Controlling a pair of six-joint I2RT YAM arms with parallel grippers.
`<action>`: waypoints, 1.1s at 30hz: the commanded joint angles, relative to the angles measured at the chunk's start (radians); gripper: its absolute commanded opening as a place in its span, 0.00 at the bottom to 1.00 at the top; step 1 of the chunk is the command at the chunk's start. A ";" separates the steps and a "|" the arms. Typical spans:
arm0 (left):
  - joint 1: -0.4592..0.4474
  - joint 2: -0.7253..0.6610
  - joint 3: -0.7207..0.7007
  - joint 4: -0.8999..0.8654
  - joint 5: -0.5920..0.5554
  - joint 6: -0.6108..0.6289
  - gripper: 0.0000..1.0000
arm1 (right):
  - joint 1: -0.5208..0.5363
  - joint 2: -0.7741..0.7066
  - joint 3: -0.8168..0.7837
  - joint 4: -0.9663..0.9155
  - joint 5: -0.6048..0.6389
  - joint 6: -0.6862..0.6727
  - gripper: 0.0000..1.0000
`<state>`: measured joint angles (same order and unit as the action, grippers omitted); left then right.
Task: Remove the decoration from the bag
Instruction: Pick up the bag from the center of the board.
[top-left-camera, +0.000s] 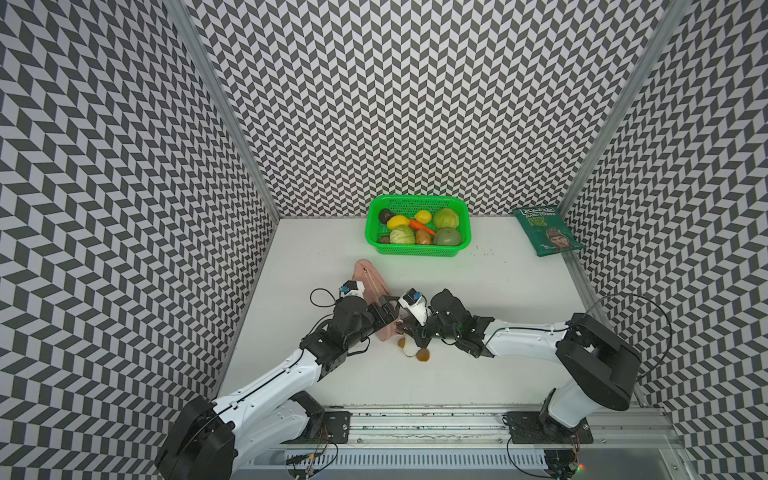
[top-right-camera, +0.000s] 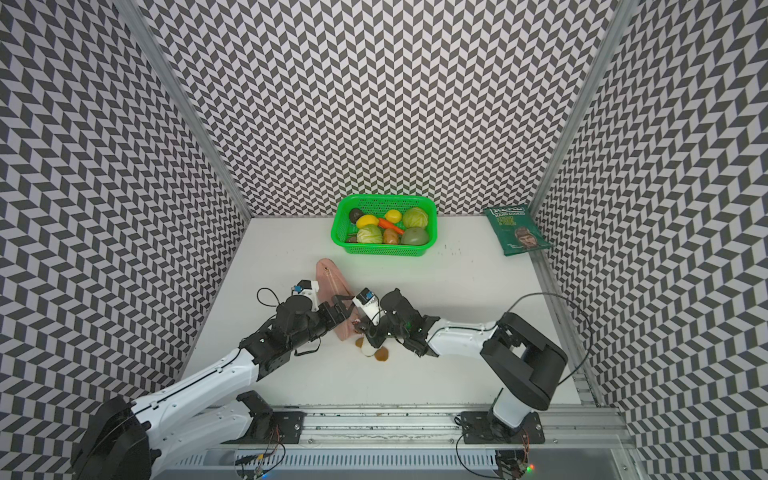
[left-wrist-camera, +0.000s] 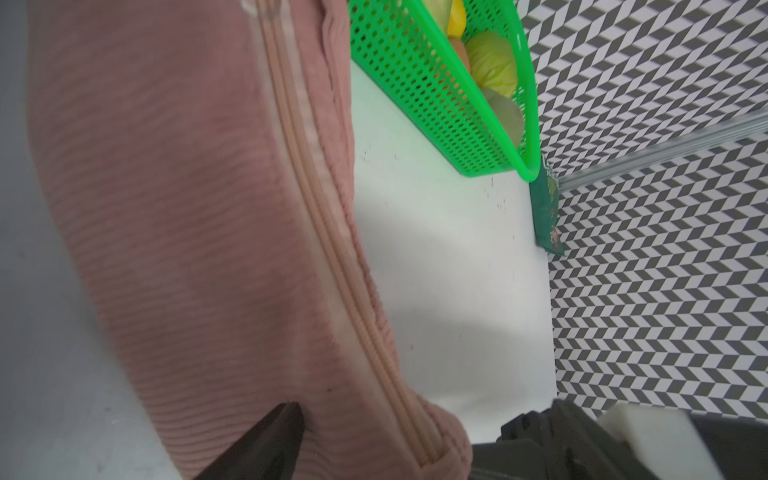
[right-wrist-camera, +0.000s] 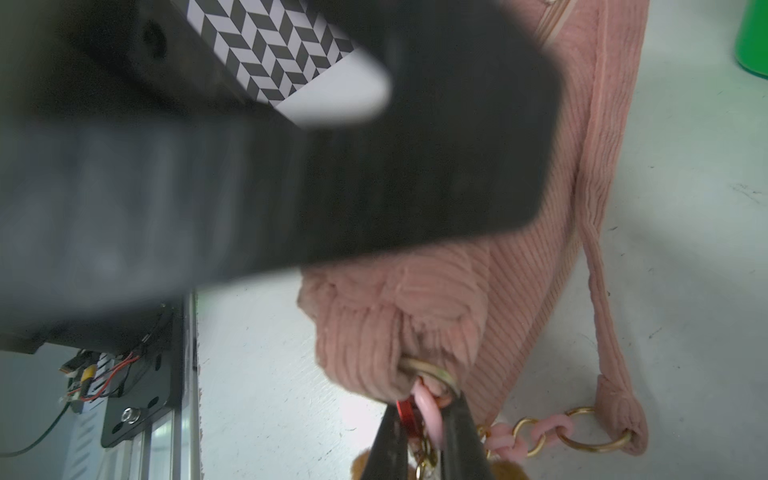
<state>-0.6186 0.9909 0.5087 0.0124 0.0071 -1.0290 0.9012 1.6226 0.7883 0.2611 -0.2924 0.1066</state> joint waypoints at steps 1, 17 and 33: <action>0.025 -0.040 0.062 -0.046 0.019 0.058 0.95 | 0.007 -0.041 0.060 -0.083 0.022 -0.046 0.00; 0.002 -0.171 0.034 -0.134 0.179 -0.070 0.93 | 0.003 0.016 0.113 -0.174 0.047 -0.069 0.17; -0.059 -0.184 -0.025 -0.083 0.147 -0.143 0.92 | -0.001 0.002 0.055 -0.122 0.048 -0.048 0.21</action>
<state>-0.6670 0.8223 0.4911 -0.1024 0.1684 -1.1561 0.9009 1.6405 0.8619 0.0872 -0.2501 0.0528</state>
